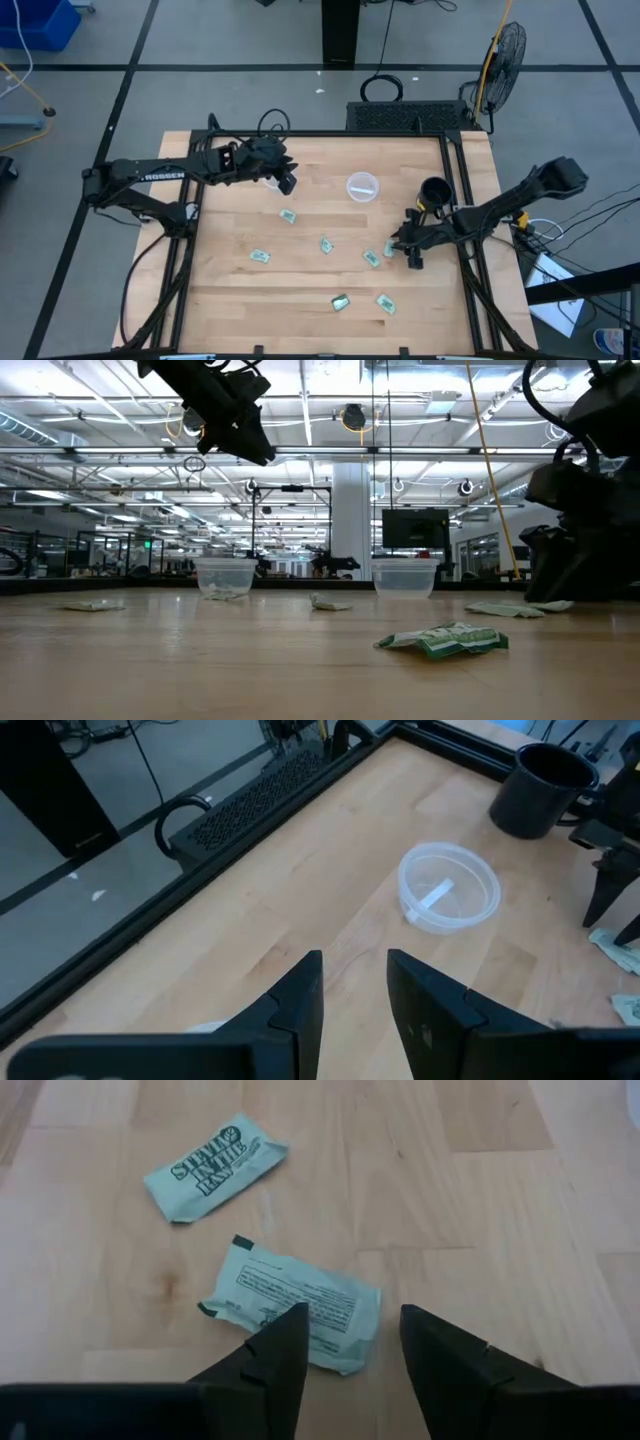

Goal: Pick and place items into bin
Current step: Put the truvia packet into the right transparent bin

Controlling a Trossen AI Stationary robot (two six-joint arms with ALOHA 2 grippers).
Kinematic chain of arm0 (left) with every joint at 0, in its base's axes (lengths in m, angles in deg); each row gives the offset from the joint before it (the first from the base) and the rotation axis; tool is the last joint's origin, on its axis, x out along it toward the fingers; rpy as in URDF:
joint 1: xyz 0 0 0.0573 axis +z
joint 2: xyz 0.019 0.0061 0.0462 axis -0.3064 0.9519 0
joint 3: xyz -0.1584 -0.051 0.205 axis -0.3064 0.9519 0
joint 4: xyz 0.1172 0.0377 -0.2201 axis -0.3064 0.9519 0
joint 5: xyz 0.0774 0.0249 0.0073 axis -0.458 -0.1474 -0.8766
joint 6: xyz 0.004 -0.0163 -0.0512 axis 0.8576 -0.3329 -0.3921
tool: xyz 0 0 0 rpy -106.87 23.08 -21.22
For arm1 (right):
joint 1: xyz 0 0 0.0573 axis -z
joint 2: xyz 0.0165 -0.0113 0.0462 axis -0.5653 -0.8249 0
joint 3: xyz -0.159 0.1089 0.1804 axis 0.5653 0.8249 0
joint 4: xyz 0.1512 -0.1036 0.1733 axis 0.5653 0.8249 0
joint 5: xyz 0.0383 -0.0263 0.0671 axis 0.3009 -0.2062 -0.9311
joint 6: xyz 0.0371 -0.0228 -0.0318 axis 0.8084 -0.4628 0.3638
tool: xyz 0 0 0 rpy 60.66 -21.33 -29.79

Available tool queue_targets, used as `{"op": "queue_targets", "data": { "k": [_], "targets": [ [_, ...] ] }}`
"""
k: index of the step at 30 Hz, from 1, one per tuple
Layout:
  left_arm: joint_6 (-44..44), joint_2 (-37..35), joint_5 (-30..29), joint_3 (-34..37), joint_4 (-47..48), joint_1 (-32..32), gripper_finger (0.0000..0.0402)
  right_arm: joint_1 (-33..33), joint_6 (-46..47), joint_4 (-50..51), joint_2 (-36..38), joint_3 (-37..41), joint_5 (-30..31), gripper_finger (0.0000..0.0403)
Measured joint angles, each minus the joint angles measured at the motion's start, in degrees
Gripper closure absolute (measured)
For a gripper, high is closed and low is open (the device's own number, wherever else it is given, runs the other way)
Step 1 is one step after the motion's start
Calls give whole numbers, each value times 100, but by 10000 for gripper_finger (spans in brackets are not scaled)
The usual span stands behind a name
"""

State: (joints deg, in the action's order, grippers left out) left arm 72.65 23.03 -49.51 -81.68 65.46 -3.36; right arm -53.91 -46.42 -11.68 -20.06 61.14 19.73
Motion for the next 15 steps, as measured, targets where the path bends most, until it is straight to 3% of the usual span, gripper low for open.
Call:
{"op": "queue_targets", "data": {
  "k": [15],
  "targets": [
    [-3,0,2,0,-10,0,282,1,140,-451,-127,17,-28,397]
  ]
}}
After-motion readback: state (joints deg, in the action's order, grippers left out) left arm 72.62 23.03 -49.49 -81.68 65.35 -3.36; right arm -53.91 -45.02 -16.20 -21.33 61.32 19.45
